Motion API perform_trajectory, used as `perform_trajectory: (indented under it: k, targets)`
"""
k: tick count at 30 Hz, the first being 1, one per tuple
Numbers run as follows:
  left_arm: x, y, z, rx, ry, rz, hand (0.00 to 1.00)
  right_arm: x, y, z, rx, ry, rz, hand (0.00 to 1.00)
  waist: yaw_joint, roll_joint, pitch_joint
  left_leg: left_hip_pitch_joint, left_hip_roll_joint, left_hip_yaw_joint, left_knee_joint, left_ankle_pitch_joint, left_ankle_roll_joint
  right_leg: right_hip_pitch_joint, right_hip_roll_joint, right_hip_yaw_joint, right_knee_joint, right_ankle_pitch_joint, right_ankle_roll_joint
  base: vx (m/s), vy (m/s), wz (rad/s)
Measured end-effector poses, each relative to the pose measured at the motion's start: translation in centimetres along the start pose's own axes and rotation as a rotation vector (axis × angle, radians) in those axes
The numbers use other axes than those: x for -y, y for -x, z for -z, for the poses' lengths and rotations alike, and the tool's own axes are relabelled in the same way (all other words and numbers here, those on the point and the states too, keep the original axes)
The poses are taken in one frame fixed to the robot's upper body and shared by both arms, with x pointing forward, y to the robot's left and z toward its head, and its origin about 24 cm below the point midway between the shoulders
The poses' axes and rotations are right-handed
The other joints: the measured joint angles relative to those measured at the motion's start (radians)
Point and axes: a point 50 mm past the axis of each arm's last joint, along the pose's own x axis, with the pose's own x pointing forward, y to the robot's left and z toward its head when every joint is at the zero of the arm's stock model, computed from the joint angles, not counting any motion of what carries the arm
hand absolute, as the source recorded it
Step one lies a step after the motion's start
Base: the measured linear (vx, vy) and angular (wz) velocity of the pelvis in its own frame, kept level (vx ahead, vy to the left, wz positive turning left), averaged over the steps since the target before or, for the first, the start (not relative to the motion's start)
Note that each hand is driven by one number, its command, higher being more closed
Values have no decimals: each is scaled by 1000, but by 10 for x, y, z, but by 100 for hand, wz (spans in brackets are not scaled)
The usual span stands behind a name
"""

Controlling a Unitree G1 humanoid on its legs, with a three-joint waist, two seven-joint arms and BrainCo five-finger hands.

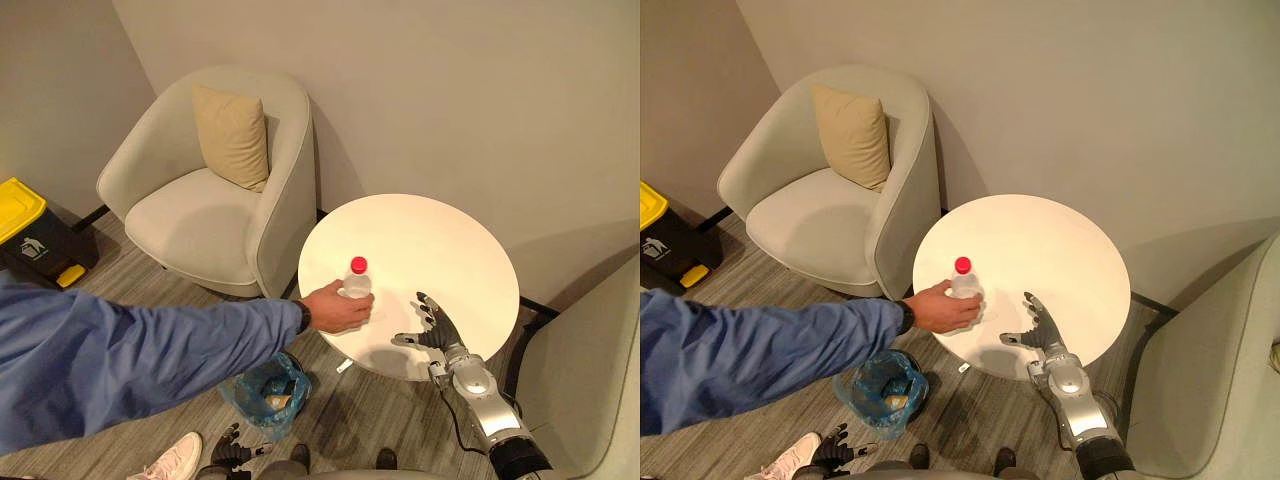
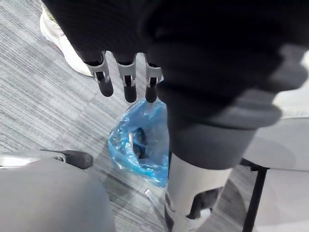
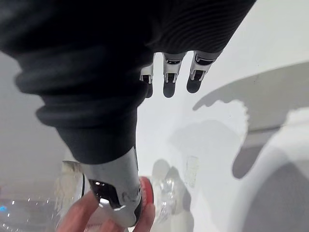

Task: Gather rubbish on tea table into small bin, then transfer packed bag to large trash can.

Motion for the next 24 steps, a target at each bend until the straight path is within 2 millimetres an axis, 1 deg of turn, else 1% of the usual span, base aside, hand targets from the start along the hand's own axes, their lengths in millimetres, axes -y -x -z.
perform_trajectory:
  k: [13,16,24]
  targets:
    - [0,0,0,1,-3,-1,0,2,-1,-2,9,67,-4,0,0,-2,1,-4,-1,0,-3,0,0,0,0,0,-2,0,0,-5,0,0]
    - [-1,0,0,2,-6,-1,0,0,-1,-1,11,107,-26,0,0,-2,1,-3,0,0,-3,0,0,1,0,0,-2,0,0,-25,-3,0]
    - [-1,0,0,5,-27,-1,0,0,-1,-1,12,123,-33,0,1,-5,2,-9,-1,-7,-4,0,0,1,0,-7,-7,0,0,-18,-3,2]
